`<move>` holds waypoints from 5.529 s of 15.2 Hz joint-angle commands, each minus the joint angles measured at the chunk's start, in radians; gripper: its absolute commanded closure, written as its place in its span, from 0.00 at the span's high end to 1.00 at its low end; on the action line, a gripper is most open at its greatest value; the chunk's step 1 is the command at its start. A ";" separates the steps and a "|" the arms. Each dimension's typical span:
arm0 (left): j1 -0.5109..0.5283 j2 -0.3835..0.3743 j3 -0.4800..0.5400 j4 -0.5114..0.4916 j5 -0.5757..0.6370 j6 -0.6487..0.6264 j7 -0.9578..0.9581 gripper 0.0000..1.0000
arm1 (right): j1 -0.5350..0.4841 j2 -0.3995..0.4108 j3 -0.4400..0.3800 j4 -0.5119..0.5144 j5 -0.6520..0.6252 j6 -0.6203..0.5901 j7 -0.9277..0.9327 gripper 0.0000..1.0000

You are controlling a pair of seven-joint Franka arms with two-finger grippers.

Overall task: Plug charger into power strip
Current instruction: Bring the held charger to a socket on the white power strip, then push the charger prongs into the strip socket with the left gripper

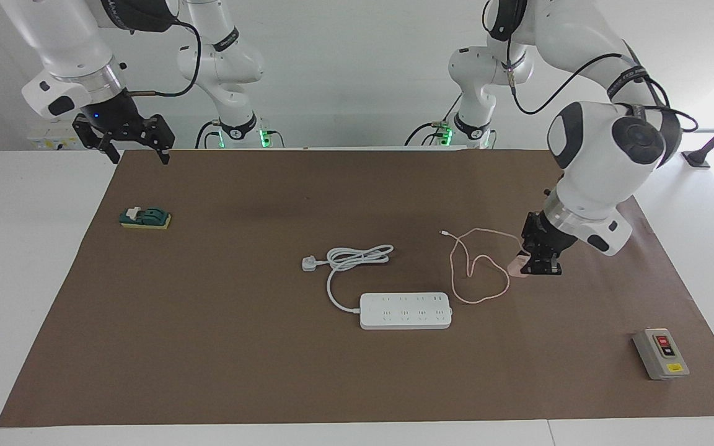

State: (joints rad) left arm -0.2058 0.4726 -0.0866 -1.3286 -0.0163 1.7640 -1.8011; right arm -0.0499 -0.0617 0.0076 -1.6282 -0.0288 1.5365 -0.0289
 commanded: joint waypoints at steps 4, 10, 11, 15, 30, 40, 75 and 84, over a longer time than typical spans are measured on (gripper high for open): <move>-0.119 -0.043 0.011 -0.076 0.021 -0.094 -0.112 0.00 | -0.022 -0.010 0.012 -0.010 -0.005 0.001 -0.019 1.00; -0.139 0.066 0.014 -0.023 0.038 0.077 -0.231 0.00 | -0.027 -0.012 0.014 -0.012 0.015 -0.010 -0.019 1.00; -0.139 0.069 0.014 -0.023 0.038 0.077 -0.230 0.00 | -0.027 -0.010 0.014 -0.012 0.015 -0.010 -0.019 1.00; -0.139 0.089 0.014 -0.023 0.067 0.109 -0.245 0.00 | -0.028 -0.010 0.014 -0.010 0.029 -0.015 -0.019 1.00; -0.153 0.143 0.018 0.005 0.102 0.175 -0.296 0.00 | -0.030 -0.013 0.009 -0.012 0.046 -0.025 -0.020 1.00; -0.161 0.149 0.016 0.002 0.122 0.187 -0.299 0.00 | -0.025 -0.017 0.008 -0.018 0.044 -0.025 -0.016 1.00; -0.164 0.142 0.018 -0.081 0.125 0.183 -0.244 0.00 | -0.025 -0.017 0.008 -0.018 0.044 -0.025 -0.016 1.00; -0.162 0.136 0.018 -0.118 0.124 0.184 -0.222 0.00 | -0.025 -0.017 0.008 -0.018 0.044 -0.025 -0.016 1.00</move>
State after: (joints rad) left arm -0.3721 0.6104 -0.0767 -1.3821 0.0931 1.9632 -2.0332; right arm -0.0569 -0.0617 0.0069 -1.6297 -0.0064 1.5226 -0.0289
